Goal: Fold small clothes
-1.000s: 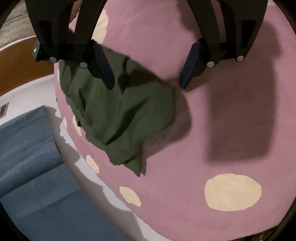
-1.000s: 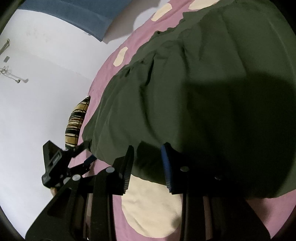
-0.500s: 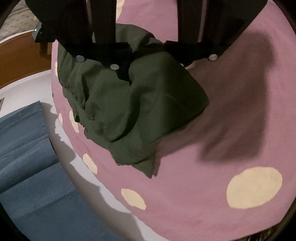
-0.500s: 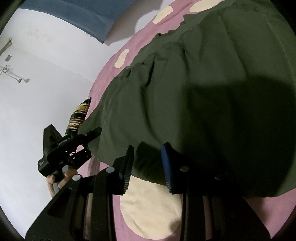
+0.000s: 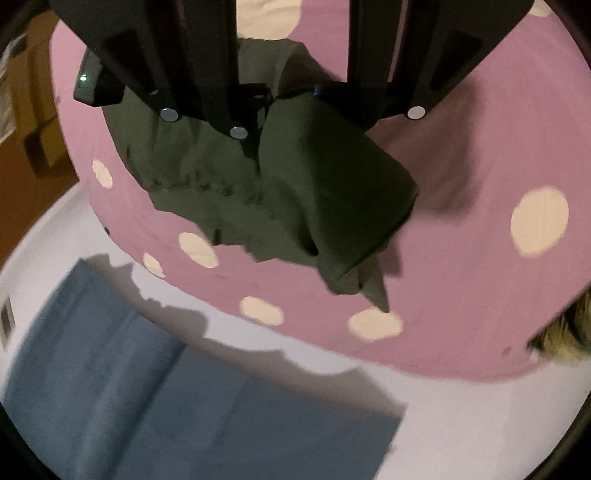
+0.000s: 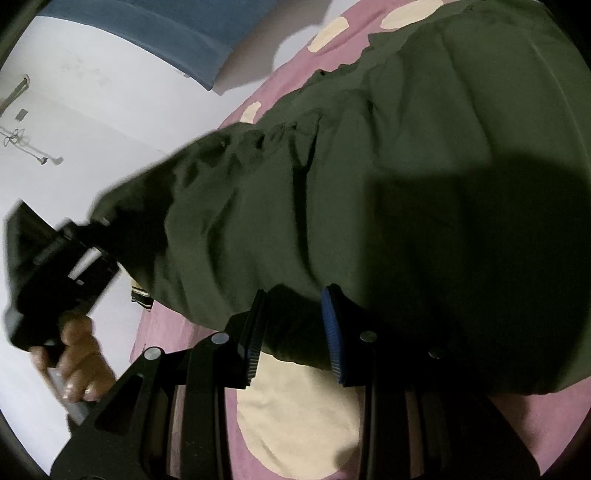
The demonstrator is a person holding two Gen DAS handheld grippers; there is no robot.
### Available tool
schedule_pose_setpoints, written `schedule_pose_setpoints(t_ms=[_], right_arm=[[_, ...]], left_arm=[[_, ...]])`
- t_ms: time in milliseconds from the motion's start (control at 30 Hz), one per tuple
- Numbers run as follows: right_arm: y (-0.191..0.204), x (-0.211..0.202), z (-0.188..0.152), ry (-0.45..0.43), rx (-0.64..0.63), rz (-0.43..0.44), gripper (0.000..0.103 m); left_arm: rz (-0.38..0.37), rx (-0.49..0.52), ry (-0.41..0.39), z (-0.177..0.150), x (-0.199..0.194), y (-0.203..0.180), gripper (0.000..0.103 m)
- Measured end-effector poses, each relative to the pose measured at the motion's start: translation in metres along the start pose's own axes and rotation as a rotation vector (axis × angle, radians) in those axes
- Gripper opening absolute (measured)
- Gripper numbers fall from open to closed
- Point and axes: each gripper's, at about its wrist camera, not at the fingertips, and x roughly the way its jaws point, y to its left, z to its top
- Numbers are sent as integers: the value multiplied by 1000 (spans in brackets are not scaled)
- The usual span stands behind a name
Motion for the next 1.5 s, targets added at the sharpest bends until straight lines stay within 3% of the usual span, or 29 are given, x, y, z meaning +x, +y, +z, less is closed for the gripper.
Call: schedule_pose_setpoints(t_ms=[200,300,400,467,567,700,767,900,1033,1067,1100,1133,1167,1300,1500], right_arm=[[-6,-6,1,0,34,64,32],[-8,-21,10,31,65,120,50],[-3,-53,36,-13,60,151,65],[8,-76,67,-56,44,162,81],[39,-83,114,-2,-10,216,86],[96,-48,160,142,-142,170,91],[123,-17,171,244,-215,70,91],[155,32,175,397,-316,-39,91],[163,62,170,468,-356,-137,91],[162,69,168,488,-350,-169,90],[161,73,166,496,-351,-192,79],[158,82,166,511,-356,-217,41],[153,88,163,533,-346,-236,27],[144,79,167,498,-336,-216,16],[129,35,175,412,-305,-155,13]], left_arm=[[4,144,-41,2,-3,-57,15],[11,185,-54,0,-1,-70,15],[19,214,-62,-4,2,-78,15],[27,232,-75,-7,3,-81,15],[32,233,-83,-10,4,-82,15],[34,230,-99,-12,6,-80,15],[41,240,-107,-14,9,-81,15],[39,249,-121,-23,13,-82,15],[39,260,-135,-26,16,-83,15],[41,263,-137,-27,17,-83,15],[42,266,-138,-27,18,-83,15],[45,269,-138,-30,18,-84,15],[49,268,-132,-30,20,-84,15],[19,266,-152,-37,11,-79,18],[-86,328,-216,-66,-32,-81,31]])
